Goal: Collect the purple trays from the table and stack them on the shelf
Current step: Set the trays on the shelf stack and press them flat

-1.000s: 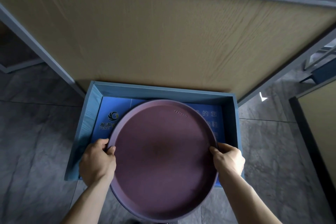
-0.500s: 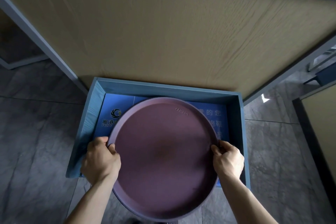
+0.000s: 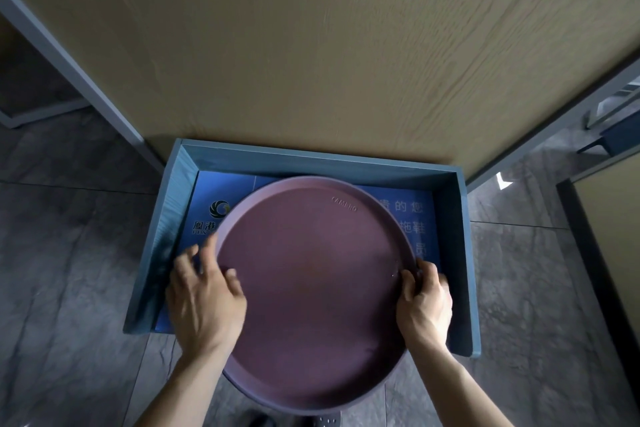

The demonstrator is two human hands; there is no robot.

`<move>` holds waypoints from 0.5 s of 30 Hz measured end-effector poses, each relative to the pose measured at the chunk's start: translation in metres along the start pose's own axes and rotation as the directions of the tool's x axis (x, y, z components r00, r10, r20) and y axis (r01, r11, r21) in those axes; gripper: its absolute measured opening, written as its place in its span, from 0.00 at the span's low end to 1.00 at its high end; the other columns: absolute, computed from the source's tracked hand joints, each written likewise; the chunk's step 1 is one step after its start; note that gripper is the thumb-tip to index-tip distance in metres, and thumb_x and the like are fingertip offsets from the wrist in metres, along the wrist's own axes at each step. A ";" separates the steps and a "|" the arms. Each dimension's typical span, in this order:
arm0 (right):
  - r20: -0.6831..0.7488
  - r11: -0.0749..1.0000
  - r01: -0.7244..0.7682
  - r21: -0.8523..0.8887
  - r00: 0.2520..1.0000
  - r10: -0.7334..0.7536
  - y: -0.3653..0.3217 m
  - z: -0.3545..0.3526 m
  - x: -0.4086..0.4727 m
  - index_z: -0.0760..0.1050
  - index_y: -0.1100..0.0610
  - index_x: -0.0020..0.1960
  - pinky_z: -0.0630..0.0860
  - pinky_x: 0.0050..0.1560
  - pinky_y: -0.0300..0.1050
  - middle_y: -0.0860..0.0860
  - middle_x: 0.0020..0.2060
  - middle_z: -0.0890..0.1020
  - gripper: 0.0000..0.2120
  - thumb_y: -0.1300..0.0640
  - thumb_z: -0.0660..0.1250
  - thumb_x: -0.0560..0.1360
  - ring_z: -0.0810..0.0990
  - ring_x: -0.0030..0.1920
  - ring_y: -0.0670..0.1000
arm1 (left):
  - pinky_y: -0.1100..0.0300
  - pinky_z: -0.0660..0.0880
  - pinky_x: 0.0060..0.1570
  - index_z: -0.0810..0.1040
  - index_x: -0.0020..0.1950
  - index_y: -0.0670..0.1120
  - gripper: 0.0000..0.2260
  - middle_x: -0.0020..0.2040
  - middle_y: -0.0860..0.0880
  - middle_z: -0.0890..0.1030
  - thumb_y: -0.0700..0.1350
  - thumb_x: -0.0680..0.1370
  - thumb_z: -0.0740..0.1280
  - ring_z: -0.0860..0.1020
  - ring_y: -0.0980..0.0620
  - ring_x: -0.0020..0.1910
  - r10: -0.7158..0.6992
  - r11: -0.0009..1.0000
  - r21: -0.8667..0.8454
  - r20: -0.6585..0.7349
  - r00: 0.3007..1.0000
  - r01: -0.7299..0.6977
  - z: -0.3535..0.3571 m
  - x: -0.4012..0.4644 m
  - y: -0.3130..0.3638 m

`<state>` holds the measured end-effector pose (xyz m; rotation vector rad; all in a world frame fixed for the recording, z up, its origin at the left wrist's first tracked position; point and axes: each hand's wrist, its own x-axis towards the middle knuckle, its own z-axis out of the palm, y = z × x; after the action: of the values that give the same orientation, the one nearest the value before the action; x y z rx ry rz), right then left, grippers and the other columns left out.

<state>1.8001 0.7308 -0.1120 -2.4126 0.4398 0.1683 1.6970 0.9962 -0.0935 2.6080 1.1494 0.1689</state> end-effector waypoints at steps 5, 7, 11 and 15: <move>-0.041 0.945 0.159 -0.285 0.983 -0.178 0.002 0.014 -0.036 0.61 0.60 0.81 0.77 0.58 0.61 0.61 0.70 0.72 0.28 0.58 0.60 0.82 0.75 0.64 0.65 | 0.39 0.51 0.77 0.62 0.80 0.52 0.33 0.81 0.41 0.59 0.63 0.76 0.60 0.58 0.37 0.79 0.371 0.910 0.139 0.150 0.917 -0.391 0.019 -0.020 0.010; 0.014 0.868 0.234 -0.438 0.967 -0.253 0.005 0.019 -0.039 0.57 0.61 0.83 0.76 0.63 0.61 0.60 0.78 0.67 0.29 0.58 0.54 0.82 0.73 0.69 0.64 | 0.39 0.54 0.76 0.62 0.80 0.52 0.33 0.81 0.41 0.60 0.65 0.77 0.57 0.57 0.37 0.80 0.374 0.903 0.151 0.180 0.910 -0.402 0.029 -0.025 0.008; 0.037 0.813 0.258 -0.522 0.959 -0.280 0.013 0.022 -0.029 0.54 0.61 0.83 0.77 0.60 0.60 0.61 0.81 0.62 0.31 0.56 0.57 0.82 0.74 0.71 0.64 | 0.39 0.54 0.76 0.59 0.81 0.53 0.33 0.81 0.41 0.59 0.65 0.78 0.54 0.55 0.37 0.80 0.365 0.901 0.182 0.171 0.915 -0.394 0.035 -0.026 0.006; 0.076 0.820 0.265 -0.508 0.962 -0.264 0.011 0.022 -0.029 0.51 0.59 0.84 0.75 0.64 0.61 0.57 0.83 0.60 0.34 0.53 0.58 0.81 0.72 0.74 0.62 | 0.39 0.55 0.76 0.61 0.80 0.52 0.32 0.81 0.41 0.61 0.65 0.79 0.54 0.56 0.37 0.80 0.358 0.904 0.188 0.161 0.920 -0.385 0.034 -0.026 0.009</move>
<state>1.7690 0.7446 -0.1291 -2.9708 0.0450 0.1828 1.6932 0.9637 -0.1226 2.9627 0.6475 -0.0436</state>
